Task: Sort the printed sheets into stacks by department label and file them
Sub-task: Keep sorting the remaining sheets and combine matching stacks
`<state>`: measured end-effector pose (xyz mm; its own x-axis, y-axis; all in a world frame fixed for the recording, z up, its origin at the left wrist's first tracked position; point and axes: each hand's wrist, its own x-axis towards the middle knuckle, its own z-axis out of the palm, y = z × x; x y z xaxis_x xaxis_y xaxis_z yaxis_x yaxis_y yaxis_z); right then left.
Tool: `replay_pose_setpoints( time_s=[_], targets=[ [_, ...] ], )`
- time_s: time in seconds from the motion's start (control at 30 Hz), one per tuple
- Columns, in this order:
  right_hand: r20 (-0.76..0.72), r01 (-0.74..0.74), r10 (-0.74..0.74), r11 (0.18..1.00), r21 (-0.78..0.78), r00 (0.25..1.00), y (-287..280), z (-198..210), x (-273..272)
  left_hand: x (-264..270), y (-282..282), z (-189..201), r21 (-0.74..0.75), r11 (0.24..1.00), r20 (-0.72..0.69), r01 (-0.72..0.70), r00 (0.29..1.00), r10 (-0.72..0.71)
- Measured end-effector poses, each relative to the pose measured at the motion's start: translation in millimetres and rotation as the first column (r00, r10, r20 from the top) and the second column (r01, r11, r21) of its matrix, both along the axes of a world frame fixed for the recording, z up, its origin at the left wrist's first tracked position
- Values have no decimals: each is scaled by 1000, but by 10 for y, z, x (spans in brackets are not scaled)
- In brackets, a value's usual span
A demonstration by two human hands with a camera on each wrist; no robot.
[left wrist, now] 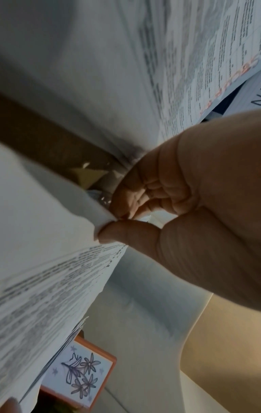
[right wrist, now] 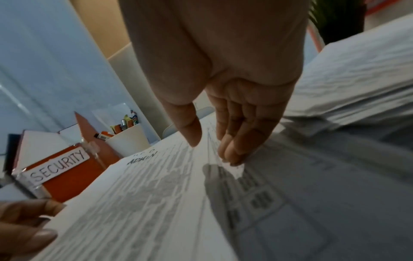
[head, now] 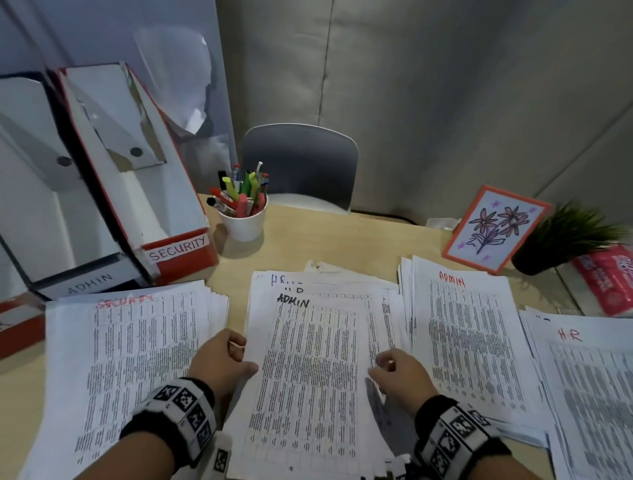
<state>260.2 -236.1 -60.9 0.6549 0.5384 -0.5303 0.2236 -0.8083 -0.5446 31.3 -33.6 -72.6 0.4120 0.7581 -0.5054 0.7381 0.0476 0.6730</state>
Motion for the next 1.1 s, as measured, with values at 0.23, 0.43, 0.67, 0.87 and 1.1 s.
replay_pose_setpoints(
  time_s=[0.23, 0.43, 0.67, 0.87, 1.1],
  targets=[
    [-235, 214, -198, 976, 46, 952, 147, -51, -50, -62, 10, 10, -24, 999, 60, -36, 997, 38],
    [-198, 192, -153, 962, 195, 968, 76, -48, -137, -33, -6, -28, 17, 999, 73, -37, 997, 35],
    [-169, 229, -187, 931, 284, 968, -77, -76, -98, 12, 52, -38, -17, 999, 49, -42, 998, 43],
    [-343, 301, -183, 894, 333, 922, -180, -16, -80, 25, 62, -53, -89, 994, 62, -60, 996, 65],
    [-375, 282, -146, 897, 340, 915, -246, -88, -62, 17, 118, -107, -41, 997, 56, -68, 996, 70]
  ],
)
